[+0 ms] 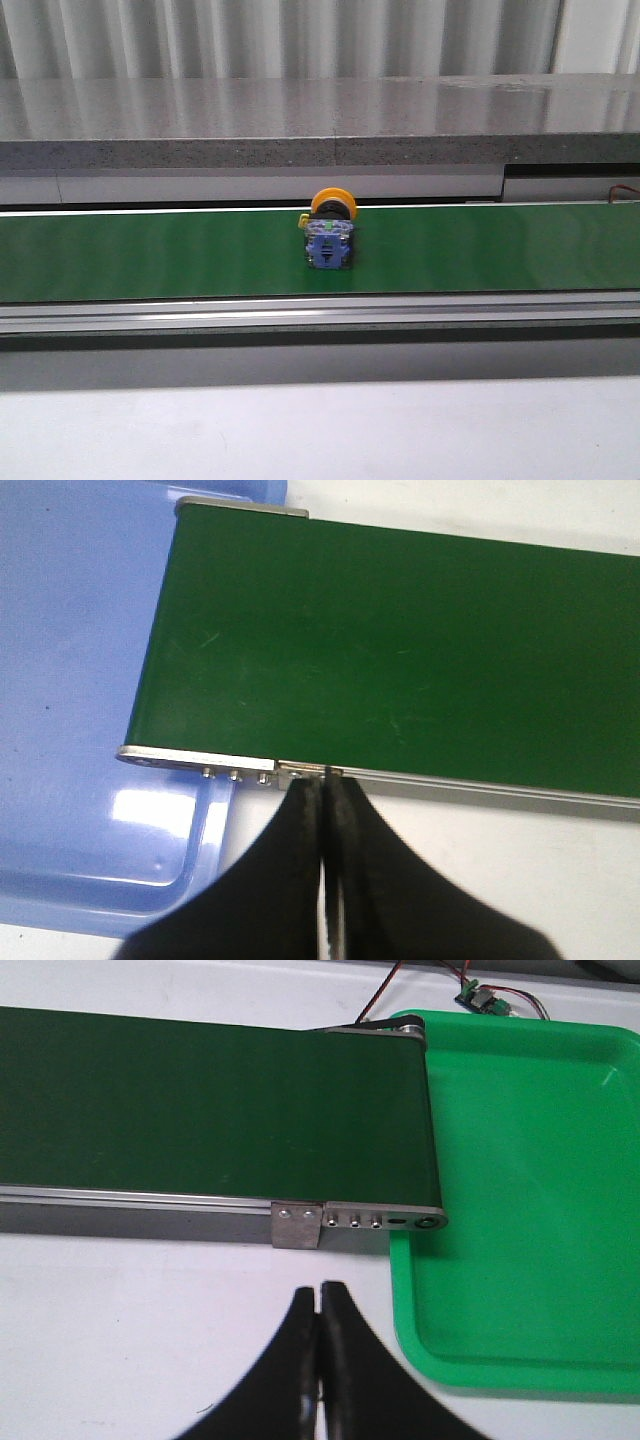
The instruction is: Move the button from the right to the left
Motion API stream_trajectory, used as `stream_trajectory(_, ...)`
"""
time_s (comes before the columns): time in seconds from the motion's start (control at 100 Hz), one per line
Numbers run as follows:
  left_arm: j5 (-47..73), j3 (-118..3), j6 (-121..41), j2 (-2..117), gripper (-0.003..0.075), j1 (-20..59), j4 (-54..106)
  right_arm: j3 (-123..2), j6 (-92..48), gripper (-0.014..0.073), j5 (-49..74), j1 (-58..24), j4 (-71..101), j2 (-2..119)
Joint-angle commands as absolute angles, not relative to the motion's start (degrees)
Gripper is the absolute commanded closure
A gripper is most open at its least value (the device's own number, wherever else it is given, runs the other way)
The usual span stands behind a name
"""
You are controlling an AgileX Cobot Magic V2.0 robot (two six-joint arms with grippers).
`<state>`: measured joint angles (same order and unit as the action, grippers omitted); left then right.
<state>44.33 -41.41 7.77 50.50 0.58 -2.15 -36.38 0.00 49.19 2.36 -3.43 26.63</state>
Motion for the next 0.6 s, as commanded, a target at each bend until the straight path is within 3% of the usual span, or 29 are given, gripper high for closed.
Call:
stream_trajectory(0.0, 42.10, -43.43, 7.75, 50.26, 0.0659, 0.40, -1.75, -37.61, 0.00, 0.0659, 45.85, 2.42, -3.97, 26.84)
stream_trajectory(0.11, 42.58, -43.43, 7.75, 50.26, 0.0454, 0.40, -1.75, -37.61, 0.00, 0.0659, 45.85, 2.42, -3.97, 26.84)
stream_trajectory(0.15, 42.58, -43.43, 7.75, 50.26, 0.0328, 0.40, -1.75, -37.61, 0.00, 0.0659, 45.85, 2.42, -3.97, 26.84)
stream_trajectory(0.26, 42.58, -43.43, 7.75, 50.26, 0.0075, 0.40, -1.75, -37.61, 0.00, 0.0659, 45.85, 2.42, -3.97, 26.84)
stream_trajectory(0.3, 42.58, -43.43, 7.75, 50.26, 0.0033, 0.40, -1.75, -37.61, 0.00, 0.0659, 45.85, 2.42, -3.97, 26.84)
stream_trajectory(0.59, 42.70, -43.52, 7.75, 50.26, 0.0070, 1.12, 1.05, -37.61, 0.00, 0.0659, 45.85, 2.42, -3.97, 26.84)
